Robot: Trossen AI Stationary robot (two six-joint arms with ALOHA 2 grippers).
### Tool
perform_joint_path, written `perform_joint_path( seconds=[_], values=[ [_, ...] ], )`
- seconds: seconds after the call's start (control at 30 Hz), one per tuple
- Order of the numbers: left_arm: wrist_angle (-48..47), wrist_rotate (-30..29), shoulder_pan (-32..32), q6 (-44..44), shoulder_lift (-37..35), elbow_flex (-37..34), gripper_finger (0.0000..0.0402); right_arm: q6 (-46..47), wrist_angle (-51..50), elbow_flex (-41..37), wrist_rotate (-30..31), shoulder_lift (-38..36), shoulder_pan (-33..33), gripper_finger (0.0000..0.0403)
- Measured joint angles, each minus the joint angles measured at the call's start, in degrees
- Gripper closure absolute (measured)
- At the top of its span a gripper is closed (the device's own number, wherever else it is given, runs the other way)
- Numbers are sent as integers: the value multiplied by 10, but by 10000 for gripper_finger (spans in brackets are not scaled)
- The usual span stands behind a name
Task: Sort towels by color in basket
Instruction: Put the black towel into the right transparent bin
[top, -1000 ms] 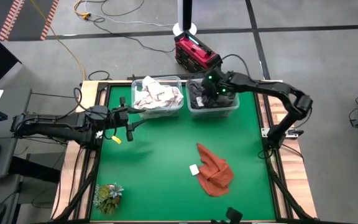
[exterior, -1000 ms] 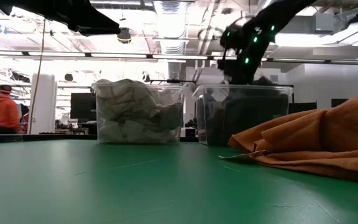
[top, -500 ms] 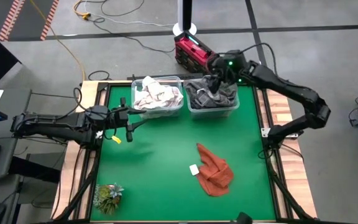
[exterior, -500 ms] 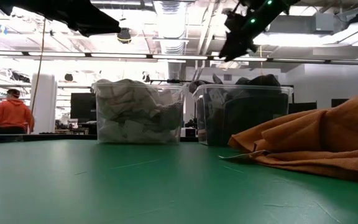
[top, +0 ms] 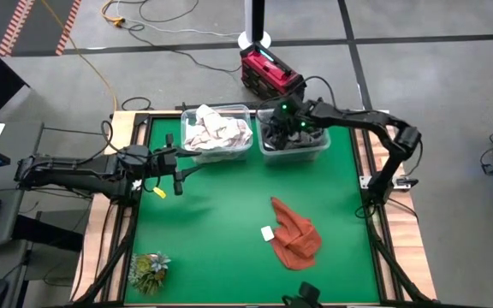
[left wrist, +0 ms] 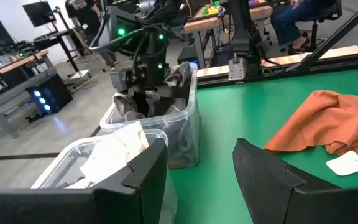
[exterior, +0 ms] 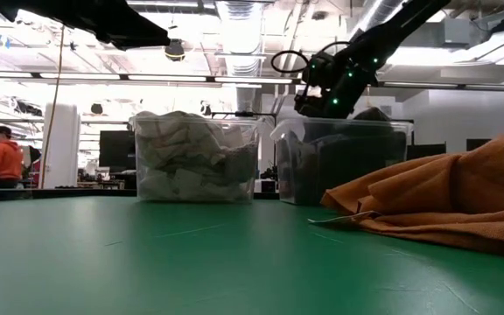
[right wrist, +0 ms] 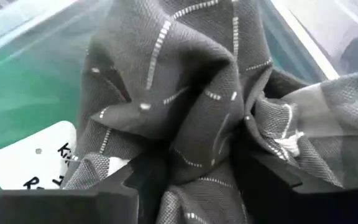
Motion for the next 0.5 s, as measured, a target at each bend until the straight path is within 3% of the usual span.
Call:
perform_joint_path(
  seconds=[0.13, 0.33, 0.5],
  values=[
    [0, 0, 0, 0, 0, 0, 228, 2, -4, 13, -2, -19, 0, 200],
    [-4, 0, 0, -4, 0, 0, 228, 23, -41, 56, 8, -117, -1, 200],
    [-2, 0, 0, -16, 0, 0, 228, 19, -171, 64, 124, -178, -3, 201]
  ],
)
